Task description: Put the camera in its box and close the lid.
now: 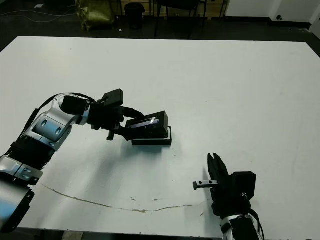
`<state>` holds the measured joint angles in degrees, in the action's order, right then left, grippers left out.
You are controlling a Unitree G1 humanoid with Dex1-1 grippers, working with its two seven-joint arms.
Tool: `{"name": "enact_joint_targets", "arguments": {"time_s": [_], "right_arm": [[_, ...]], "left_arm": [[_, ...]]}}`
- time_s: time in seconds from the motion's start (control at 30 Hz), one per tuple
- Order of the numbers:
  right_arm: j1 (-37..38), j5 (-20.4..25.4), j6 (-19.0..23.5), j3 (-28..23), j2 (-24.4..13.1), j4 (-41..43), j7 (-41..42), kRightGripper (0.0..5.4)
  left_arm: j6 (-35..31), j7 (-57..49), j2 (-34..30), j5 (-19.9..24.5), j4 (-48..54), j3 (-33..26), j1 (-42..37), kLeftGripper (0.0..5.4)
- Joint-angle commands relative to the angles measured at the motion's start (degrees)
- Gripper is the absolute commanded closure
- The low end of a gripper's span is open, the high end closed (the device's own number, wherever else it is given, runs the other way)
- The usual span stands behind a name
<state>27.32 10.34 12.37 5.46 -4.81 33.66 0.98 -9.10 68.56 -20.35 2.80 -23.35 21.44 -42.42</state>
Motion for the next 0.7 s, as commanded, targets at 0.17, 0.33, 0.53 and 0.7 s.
{"name": "enact_joint_targets", "arguments": {"time_s": [0.17,0.33,0.53,0.7], "right_arm": [[2.9,-1.4,3.1,-0.3,0.7,0.9,-1.9,5.40],[2.5,-0.9,1.7,-0.9,0.8,-0.5,-1.2,5.40],[2.6,-0.8,2.5,-1.1,1.2,-0.5,-1.6,5.40],[3.0,-0.6,2.2,-0.9,0.8,0.7,-0.9,5.40]], "left_arm": [[0.3,0.0,1.0,-0.4,-1.9,0.1,1.4,3.45],[1.0,0.1,1.7,-0.5,-3.2,0.1,1.3,3.45],[1.2,-0.2,2.1,-1.2,-4.2,0.3,0.9,3.45],[-0.3,-0.1,2.5,-1.2,-4.4,0.3,1.0,3.45]]}}
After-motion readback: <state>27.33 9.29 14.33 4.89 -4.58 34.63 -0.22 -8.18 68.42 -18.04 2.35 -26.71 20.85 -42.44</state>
